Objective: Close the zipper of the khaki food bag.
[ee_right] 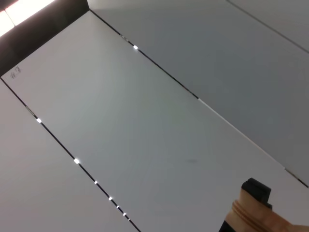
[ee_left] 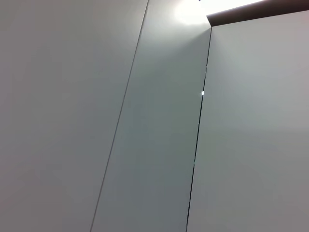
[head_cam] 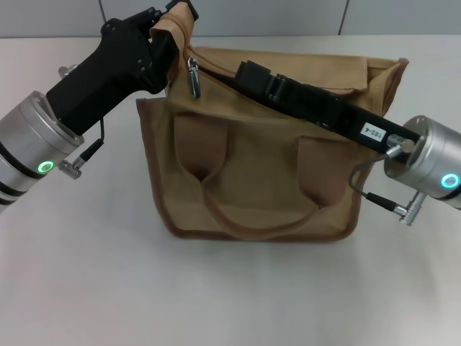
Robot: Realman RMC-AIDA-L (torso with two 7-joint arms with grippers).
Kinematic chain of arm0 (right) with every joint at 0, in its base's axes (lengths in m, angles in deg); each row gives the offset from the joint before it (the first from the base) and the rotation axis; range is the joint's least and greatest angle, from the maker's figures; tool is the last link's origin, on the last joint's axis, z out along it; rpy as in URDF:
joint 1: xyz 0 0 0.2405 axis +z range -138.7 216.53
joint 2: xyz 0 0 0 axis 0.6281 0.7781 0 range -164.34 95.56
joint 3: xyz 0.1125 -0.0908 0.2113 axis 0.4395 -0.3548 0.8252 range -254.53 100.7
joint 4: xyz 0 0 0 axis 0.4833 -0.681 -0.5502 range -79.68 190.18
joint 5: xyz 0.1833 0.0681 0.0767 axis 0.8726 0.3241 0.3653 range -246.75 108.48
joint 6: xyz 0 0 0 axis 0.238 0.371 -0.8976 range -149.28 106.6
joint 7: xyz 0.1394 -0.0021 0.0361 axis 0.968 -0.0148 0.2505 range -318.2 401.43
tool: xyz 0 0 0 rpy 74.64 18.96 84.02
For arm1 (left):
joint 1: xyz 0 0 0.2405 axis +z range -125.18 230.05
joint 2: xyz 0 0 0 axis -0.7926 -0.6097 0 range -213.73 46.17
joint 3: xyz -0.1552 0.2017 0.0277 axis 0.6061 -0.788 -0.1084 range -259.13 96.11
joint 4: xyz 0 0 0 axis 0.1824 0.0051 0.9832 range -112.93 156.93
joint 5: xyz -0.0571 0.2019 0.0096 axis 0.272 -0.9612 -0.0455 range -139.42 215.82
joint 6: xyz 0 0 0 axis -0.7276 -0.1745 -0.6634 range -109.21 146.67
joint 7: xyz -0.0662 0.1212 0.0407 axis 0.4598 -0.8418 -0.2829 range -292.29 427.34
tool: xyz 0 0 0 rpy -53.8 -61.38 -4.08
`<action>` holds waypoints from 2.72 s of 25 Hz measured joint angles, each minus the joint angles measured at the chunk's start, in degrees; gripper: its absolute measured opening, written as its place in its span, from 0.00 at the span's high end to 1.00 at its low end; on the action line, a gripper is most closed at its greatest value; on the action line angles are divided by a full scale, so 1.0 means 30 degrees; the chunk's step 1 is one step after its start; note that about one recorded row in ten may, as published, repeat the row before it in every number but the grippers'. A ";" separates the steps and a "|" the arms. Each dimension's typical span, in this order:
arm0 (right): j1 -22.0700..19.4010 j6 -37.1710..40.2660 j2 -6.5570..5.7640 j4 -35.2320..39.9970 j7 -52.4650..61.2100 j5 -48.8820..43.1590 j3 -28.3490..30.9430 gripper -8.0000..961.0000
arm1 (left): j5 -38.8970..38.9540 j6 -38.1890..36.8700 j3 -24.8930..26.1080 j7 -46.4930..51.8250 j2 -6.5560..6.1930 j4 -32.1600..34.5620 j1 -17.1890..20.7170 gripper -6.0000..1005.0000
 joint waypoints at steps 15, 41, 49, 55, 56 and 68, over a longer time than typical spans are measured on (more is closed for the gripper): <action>0.0811 -0.1753 0.0057 -0.0643 0.0023 0.0037 0.0010 0.54 | -0.0108 0.0039 0.0001 -0.0087 -0.0001 -0.0401 -0.0526 0.97; 0.1155 -0.3195 0.0085 -0.1061 -0.0107 0.0085 -0.0050 0.54 | -0.0162 -0.0162 0.0000 -0.0360 -0.0003 -0.0754 -0.0948 0.97; 0.1194 -0.3582 0.0087 -0.1074 -0.0148 0.0119 -0.0018 0.66 | -0.0163 -0.0207 0.0000 -0.0360 -0.0002 -0.0765 -0.0979 0.97; 0.1111 -0.4080 0.0089 -0.1046 -0.0185 0.0105 0.0093 0.78 | -0.0162 -0.0227 0.0001 -0.0375 0.0000 -0.0766 -0.0962 0.97; 0.1122 -0.4084 0.0088 -0.1030 -0.0186 0.0094 0.0075 0.80 | -0.0162 -0.0228 0.0001 -0.0376 -0.0001 -0.0765 -0.0963 0.97; 0.0628 -0.3838 0.0010 -0.0779 -0.0533 0.0114 0.0083 0.99 | -0.0025 -0.0239 0.0155 -0.0388 0.0000 -0.0627 -0.0616 0.97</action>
